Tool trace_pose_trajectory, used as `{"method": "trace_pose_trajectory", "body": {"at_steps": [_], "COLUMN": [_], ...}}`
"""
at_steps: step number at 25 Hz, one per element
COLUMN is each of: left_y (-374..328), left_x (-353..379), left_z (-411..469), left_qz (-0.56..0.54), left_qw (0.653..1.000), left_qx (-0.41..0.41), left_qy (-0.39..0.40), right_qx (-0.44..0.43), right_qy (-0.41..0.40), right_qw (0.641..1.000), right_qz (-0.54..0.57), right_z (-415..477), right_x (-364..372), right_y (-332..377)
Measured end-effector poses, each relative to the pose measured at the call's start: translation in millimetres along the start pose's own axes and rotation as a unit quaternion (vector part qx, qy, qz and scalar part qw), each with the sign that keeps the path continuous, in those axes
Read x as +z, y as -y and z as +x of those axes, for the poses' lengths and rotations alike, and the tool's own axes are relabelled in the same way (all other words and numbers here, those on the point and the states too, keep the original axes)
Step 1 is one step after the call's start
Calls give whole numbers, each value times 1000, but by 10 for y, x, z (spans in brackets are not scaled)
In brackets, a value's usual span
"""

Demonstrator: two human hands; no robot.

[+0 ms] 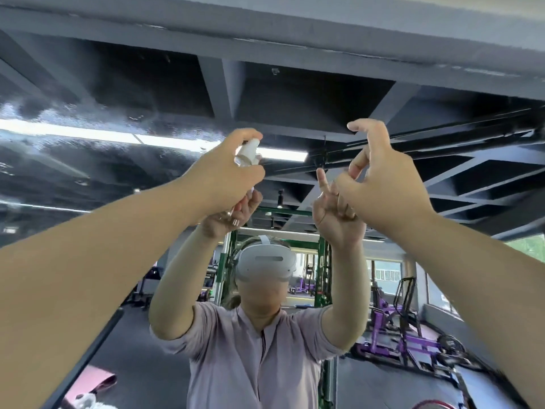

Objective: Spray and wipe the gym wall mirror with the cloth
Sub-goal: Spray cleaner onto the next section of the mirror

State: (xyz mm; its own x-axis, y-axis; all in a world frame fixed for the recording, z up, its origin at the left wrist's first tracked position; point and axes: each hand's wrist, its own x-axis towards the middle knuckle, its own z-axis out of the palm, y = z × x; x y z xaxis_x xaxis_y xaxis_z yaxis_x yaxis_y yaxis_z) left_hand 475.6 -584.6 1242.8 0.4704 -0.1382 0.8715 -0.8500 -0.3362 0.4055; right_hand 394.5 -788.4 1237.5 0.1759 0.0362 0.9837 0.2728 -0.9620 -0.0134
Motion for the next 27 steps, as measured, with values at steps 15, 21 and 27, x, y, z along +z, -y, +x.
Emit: {"method": "trace_pose_trajectory", "body": {"at_steps": [15,21,27], "left_y": [-1030,-1150,-1510], "left_x": [1446,1792,2180], "left_z": [-179,-92,-10], "left_qz": [58,62,100], "left_qw": [998,995,988], "left_qx": [26,78,118], "left_qy": [-11,-18,8], "right_qx": [60,69,92], "right_qy": [7,-2,-20], "right_qw": [997,995,994], "right_qz": [-46,-71,-62], "right_z": [-390,-441,-433], "right_x": [-805,-911,-1150], "right_y": [-1394,-1570,-2013]}}
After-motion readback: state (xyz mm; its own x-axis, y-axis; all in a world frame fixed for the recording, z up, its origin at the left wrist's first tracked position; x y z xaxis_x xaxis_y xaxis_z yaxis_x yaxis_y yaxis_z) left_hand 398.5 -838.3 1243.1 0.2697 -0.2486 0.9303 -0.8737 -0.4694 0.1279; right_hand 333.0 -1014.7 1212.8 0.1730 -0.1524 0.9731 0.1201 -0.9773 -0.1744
